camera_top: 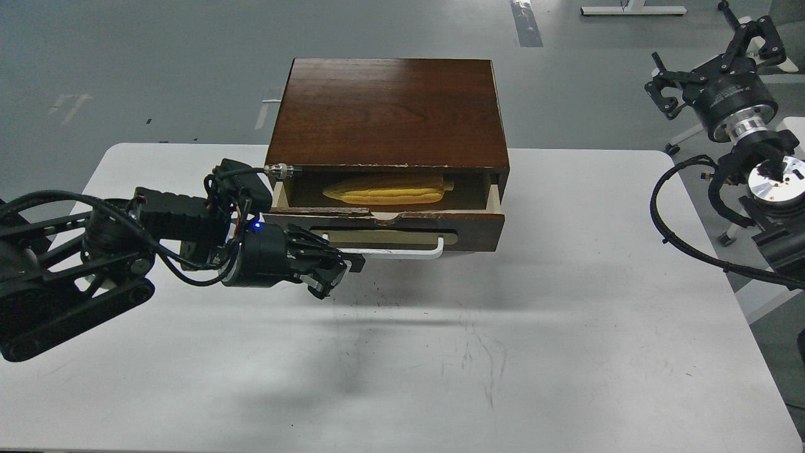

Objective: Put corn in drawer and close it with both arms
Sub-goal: 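Push the drawer front with the left gripper into the box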

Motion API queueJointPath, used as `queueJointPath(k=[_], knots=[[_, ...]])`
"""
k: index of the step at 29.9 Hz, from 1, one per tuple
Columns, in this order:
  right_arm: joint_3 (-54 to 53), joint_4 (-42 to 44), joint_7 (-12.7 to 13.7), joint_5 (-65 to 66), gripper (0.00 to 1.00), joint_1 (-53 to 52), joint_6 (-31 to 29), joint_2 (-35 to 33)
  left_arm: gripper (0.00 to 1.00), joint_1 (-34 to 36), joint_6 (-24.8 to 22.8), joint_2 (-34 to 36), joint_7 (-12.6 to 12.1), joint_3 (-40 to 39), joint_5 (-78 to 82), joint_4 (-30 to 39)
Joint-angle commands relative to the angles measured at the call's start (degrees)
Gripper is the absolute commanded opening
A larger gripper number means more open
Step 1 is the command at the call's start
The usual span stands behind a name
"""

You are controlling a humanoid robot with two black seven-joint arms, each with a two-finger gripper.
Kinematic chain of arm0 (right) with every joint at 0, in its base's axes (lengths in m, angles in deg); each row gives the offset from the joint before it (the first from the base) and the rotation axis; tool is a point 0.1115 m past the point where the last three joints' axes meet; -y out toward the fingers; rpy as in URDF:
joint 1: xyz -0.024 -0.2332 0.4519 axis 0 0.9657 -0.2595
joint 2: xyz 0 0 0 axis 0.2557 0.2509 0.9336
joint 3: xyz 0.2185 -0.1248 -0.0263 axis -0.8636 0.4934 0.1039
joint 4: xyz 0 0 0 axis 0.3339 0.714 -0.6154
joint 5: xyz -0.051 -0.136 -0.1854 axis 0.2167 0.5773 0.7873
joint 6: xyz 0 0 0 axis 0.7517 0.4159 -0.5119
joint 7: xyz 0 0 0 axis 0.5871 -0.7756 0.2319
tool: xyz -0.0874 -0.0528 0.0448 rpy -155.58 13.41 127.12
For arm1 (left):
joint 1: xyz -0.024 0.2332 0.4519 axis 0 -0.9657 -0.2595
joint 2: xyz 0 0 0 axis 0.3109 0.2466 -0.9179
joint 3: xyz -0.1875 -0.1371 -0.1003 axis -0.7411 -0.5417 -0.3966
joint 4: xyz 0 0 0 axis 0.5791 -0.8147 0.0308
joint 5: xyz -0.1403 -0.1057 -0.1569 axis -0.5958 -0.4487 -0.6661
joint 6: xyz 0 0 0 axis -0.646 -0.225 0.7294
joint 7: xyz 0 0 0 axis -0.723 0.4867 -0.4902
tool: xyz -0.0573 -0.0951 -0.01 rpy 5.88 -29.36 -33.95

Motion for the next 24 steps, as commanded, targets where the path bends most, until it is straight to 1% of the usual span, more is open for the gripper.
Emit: queueJointPath(k=[1,6,24], knots=[[0.0,0.0,0.0,0.0,1.00,0.0,0.0,0.0,0.00,0.0,0.0,0.0,-0.1,-0.1,-0.5,-1.2],[0.0,0.0,0.0,0.0,1.00,0.0,0.0,0.0,0.00,1.1,0.0,-0.1,0.0,-0.1,-2.0,-3.1],[0.0,0.0,0.0,0.0,1.00,0.0,0.0,0.0,0.00,1.3,0.0,-0.3,0.0,-0.1,-2.0,-4.4]])
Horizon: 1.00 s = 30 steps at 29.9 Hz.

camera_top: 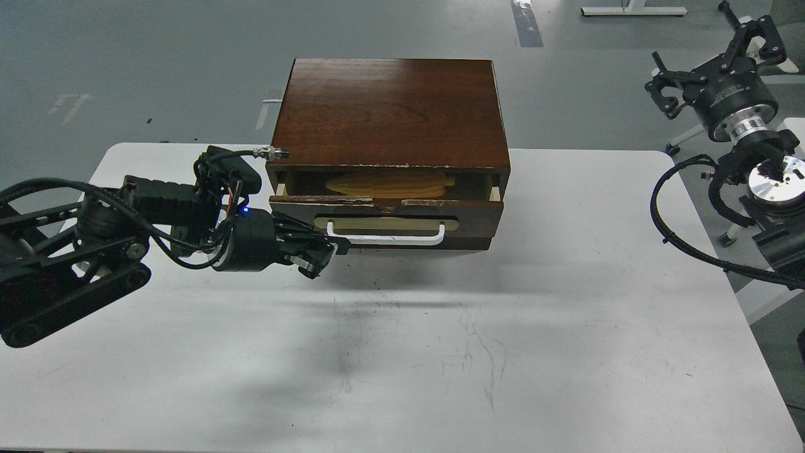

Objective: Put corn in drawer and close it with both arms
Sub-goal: 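Push the drawer front with the left gripper into the box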

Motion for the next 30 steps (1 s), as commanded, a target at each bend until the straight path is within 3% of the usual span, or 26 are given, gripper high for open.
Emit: queueJointPath(k=[1,30], knots=[[0.0,0.0,0.0,0.0,1.00,0.0,0.0,0.0,0.00,0.1,0.0,-0.1,0.0,-0.1,0.0,-0.9],[0.0,0.0,0.0,0.0,1.00,0.1,0.0,0.0,0.00,1.6,0.0,-3.4,0.1,-0.1,-0.5,-6.1]])
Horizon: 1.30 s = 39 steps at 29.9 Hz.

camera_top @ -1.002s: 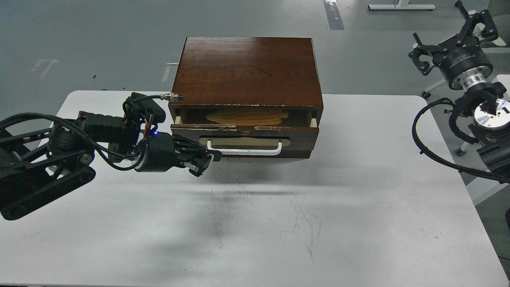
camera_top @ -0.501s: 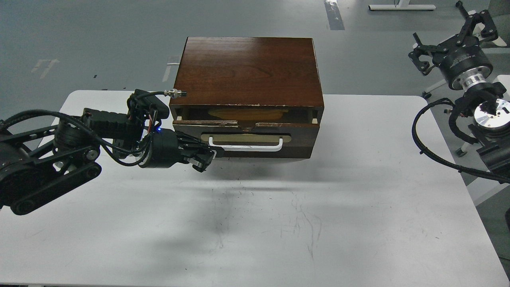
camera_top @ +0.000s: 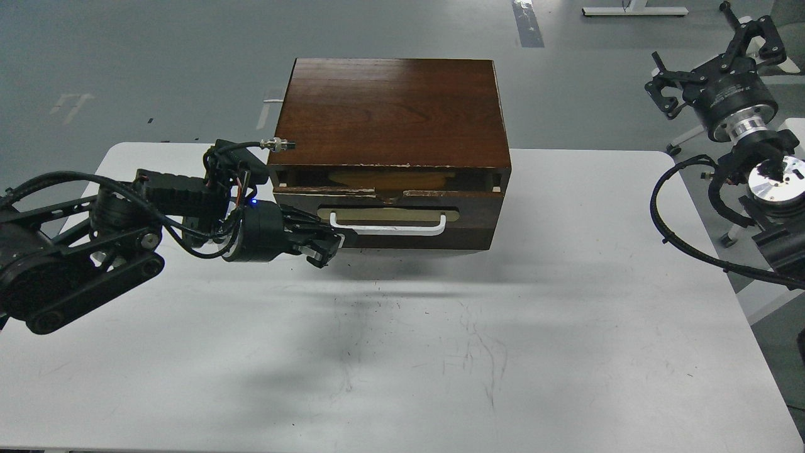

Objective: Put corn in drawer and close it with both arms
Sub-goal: 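Push the drawer front with the left gripper into the box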

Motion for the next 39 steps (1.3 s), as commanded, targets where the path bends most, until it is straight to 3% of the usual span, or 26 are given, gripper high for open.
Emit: queueJointPath(k=[1,39], knots=[[0.0,0.0,0.0,0.0,1.00,0.1,0.0,0.0,0.00,0.5,0.0,0.0,-0.1,0.0,-0.9,-0.8],[0.0,0.0,0.0,0.0,1.00,0.0,0.0,0.0,0.00,2.7,0.0,-2.2,0.1,0.0,-2.8,-5.6]])
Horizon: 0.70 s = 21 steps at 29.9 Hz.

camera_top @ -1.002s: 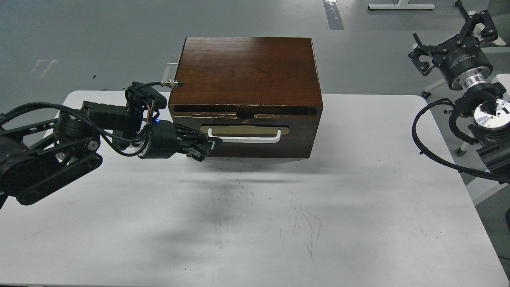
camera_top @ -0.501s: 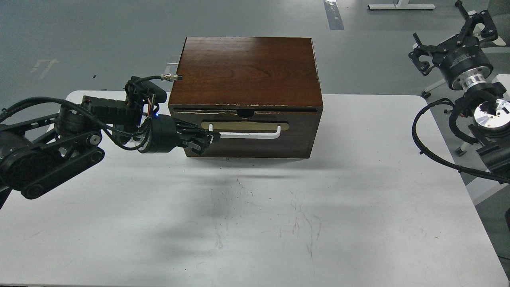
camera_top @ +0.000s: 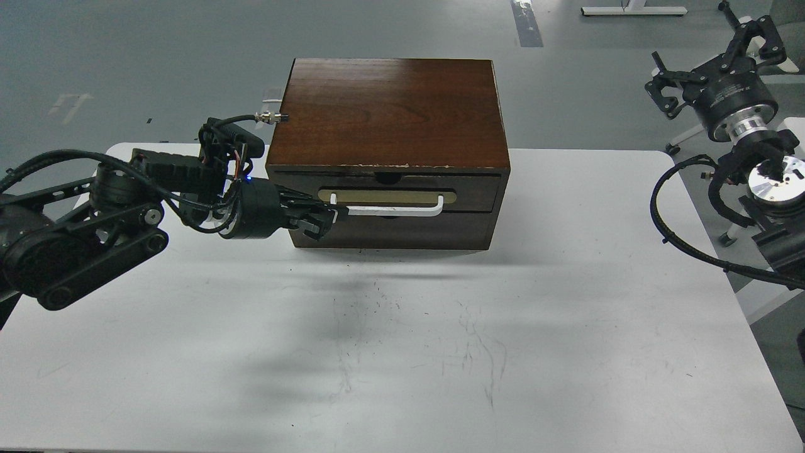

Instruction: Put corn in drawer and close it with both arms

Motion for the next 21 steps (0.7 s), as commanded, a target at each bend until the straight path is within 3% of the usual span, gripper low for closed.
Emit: queueJointPath(k=[1,11,19,20,21], knots=[[0.0,0.0,0.1,0.0,1.00,0.0,0.0,0.0,0.00,0.1,0.0,0.0,0.2,0.0,-0.1,-0.5],[0.0,-0.4,0.1,0.0,1.00,-0.3,0.0,0.0,0.00,2.2,0.0,0.9,0.4,-0.1,-6.6,2.6],[0.2,-0.3,0.0,0.3,1.00,-3.4,0.0,-0.1,0.00,5.5,0.0,6.1,0.4,-3.5,-36.9,3.6],[0.2,-0.3,-0.1,0.3,1.00,-3.8,0.0,-0.1,0.23,5.4,0.0,6.5,0.2,-5.2,-43.9,2.5],[0.2,-0.4,-0.1,0.3,1.00,-3.8,0.0,-0.2,0.38,5.4,0.0,6.5,0.1,-5.9,-47.3,1.4]])
